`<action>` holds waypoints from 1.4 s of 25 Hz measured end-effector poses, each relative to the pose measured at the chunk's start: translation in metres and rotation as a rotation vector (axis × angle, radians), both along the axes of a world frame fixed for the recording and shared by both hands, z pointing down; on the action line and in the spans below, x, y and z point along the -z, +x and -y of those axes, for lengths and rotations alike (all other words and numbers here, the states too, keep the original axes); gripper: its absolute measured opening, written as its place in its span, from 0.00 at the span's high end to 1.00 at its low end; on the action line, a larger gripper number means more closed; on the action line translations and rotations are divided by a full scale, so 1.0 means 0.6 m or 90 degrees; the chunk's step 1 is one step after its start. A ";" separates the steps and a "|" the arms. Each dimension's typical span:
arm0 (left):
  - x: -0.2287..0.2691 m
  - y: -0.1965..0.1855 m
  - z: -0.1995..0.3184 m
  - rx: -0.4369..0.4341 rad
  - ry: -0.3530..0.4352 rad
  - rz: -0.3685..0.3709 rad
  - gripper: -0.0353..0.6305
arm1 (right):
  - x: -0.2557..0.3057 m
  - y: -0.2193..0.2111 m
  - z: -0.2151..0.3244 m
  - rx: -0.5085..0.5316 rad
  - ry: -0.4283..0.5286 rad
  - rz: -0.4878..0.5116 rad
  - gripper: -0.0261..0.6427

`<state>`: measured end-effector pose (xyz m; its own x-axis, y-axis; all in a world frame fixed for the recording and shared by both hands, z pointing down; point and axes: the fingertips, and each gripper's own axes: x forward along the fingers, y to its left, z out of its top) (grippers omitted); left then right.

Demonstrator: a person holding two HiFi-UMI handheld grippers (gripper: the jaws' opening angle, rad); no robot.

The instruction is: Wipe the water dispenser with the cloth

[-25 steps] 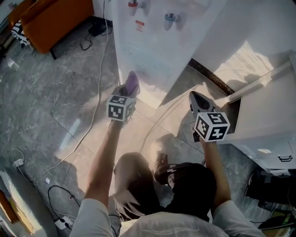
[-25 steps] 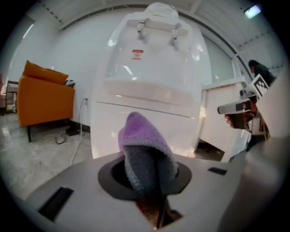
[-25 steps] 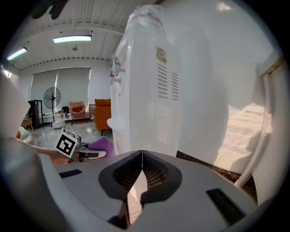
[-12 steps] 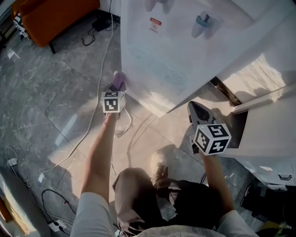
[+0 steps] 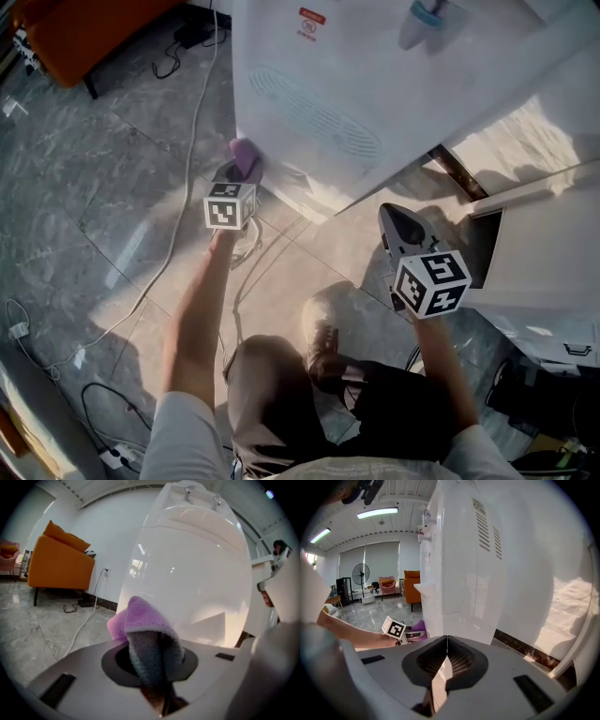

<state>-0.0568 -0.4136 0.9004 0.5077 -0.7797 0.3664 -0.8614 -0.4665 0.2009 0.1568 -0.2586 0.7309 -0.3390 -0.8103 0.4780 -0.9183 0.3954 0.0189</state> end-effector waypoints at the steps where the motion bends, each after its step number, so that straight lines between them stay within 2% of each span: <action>1: 0.009 0.012 -0.010 -0.017 0.005 -0.005 0.83 | 0.001 0.000 -0.001 -0.003 0.001 -0.001 0.94; 4: 0.032 0.058 -0.042 -0.073 0.024 -0.009 0.83 | 0.001 0.005 -0.003 -0.016 0.001 -0.005 0.94; 12: 0.055 0.184 -0.144 -0.216 0.033 0.012 0.83 | 0.007 0.009 -0.015 -0.042 0.001 0.004 0.94; 16: 0.054 0.242 -0.187 -0.224 0.022 -0.034 0.83 | -0.005 0.004 -0.017 -0.047 -0.003 -0.011 0.94; 18: 0.047 0.271 -0.213 -0.252 0.023 -0.021 0.83 | -0.012 0.001 -0.020 -0.047 -0.008 -0.017 0.94; 21: 0.017 0.294 -0.245 -0.291 0.003 0.026 0.83 | -0.020 -0.001 -0.023 -0.048 -0.013 -0.019 0.94; 23: -0.018 0.274 -0.251 -0.270 -0.035 0.048 0.83 | -0.025 -0.001 -0.023 -0.053 -0.018 -0.012 0.94; 25: -0.050 0.230 -0.240 -0.215 -0.067 0.059 0.83 | -0.029 -0.006 -0.023 -0.050 -0.023 -0.008 0.94; 31: -0.088 0.025 -0.112 0.058 -0.121 0.061 0.83 | -0.035 -0.006 -0.024 -0.040 -0.030 0.006 0.94; 33: -0.094 -0.031 -0.077 0.107 -0.131 0.069 0.83 | -0.041 -0.010 -0.028 -0.027 -0.026 0.009 0.94; 35: -0.137 -0.062 -0.038 0.123 -0.137 0.049 0.83 | -0.048 -0.015 -0.035 -0.007 -0.020 -0.007 0.94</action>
<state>-0.0941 -0.3910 0.9827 0.3211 -0.7595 0.5658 -0.9469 -0.2454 0.2079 0.1477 -0.2373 0.7595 -0.3251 -0.7980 0.5075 -0.9221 0.3865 0.0169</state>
